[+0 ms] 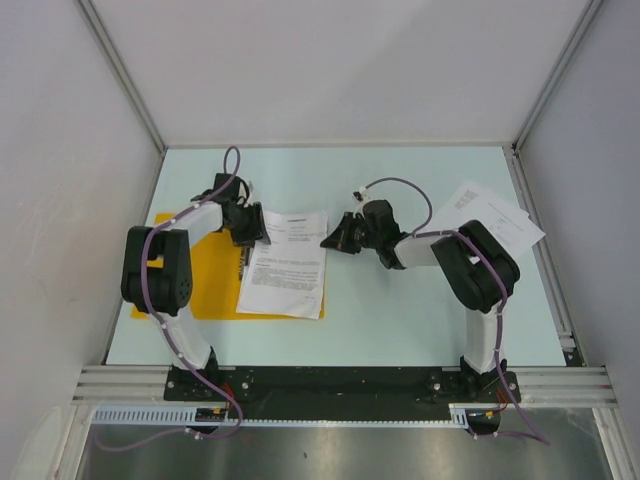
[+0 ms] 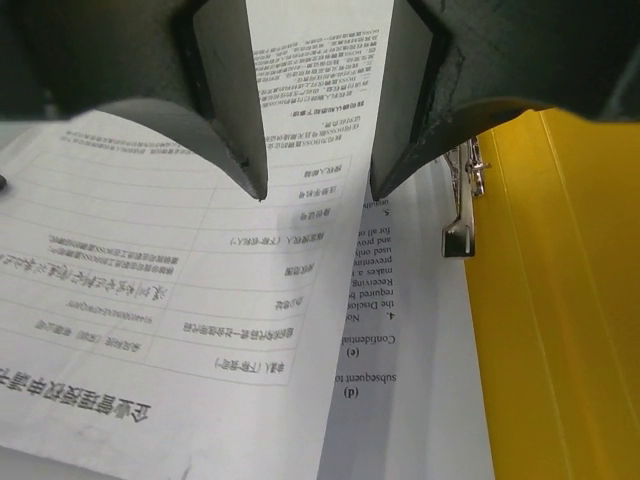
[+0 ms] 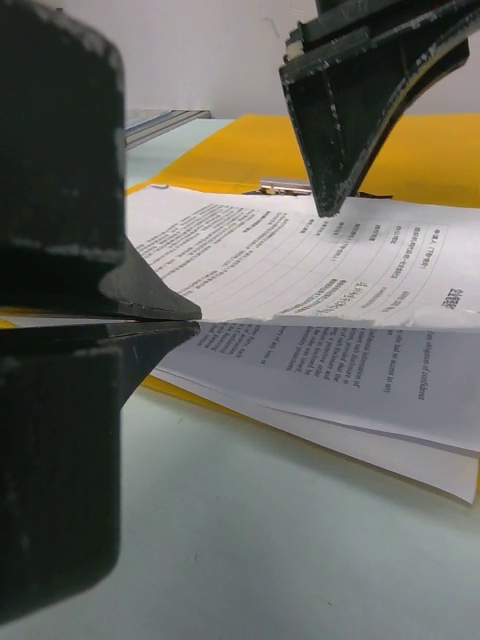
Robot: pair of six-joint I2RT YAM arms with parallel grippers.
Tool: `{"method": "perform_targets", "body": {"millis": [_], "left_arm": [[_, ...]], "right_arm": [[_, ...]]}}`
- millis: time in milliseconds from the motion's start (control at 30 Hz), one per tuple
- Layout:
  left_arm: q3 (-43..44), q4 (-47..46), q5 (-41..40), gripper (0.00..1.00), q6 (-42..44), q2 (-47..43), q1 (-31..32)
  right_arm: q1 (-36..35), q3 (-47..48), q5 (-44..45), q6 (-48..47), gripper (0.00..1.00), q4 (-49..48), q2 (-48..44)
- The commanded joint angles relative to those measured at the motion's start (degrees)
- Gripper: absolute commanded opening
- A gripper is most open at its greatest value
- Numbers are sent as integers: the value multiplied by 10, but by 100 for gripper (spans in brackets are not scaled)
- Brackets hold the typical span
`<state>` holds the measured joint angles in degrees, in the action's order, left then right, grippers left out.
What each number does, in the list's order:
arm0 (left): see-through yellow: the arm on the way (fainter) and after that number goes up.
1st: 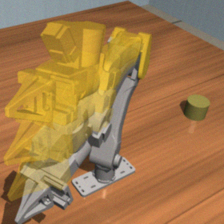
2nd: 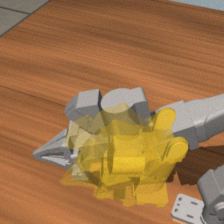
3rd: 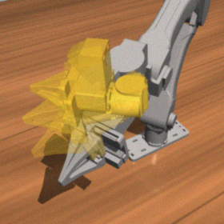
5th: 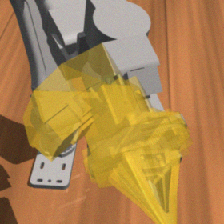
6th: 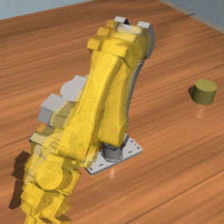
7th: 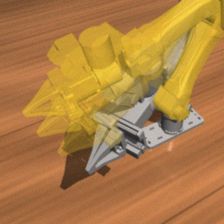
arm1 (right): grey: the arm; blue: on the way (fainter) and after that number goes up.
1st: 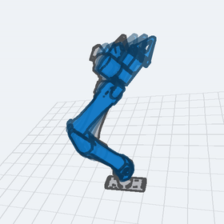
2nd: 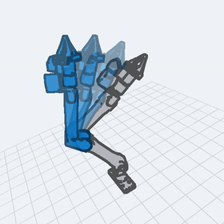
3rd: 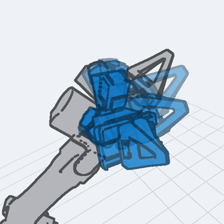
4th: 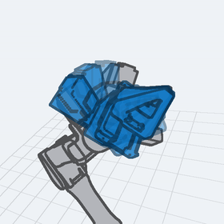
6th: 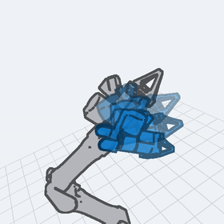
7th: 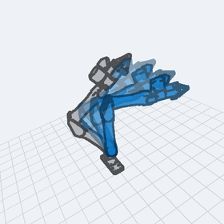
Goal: Put the files into the folder
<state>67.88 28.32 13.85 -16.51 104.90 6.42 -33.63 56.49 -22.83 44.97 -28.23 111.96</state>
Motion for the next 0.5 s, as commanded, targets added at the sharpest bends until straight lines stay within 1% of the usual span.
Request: {"method": "perform_targets", "body": {"millis": [0,200,300,467], "left_arm": [[-14,-26,33,54,-1,-57,-4],[-25,-33,43,58,-2,-83,-4],[-30,-36,44,60,5,-105,-4],[-42,-34,26,64,21,-145,-4]], "right_arm": [[7,30,-37,-22,0,-17,18],[15,42,-42,-37,0,-7,22],[17,55,-59,-46,0,-1,30],[19,71,-75,-72,0,12,37]]}}
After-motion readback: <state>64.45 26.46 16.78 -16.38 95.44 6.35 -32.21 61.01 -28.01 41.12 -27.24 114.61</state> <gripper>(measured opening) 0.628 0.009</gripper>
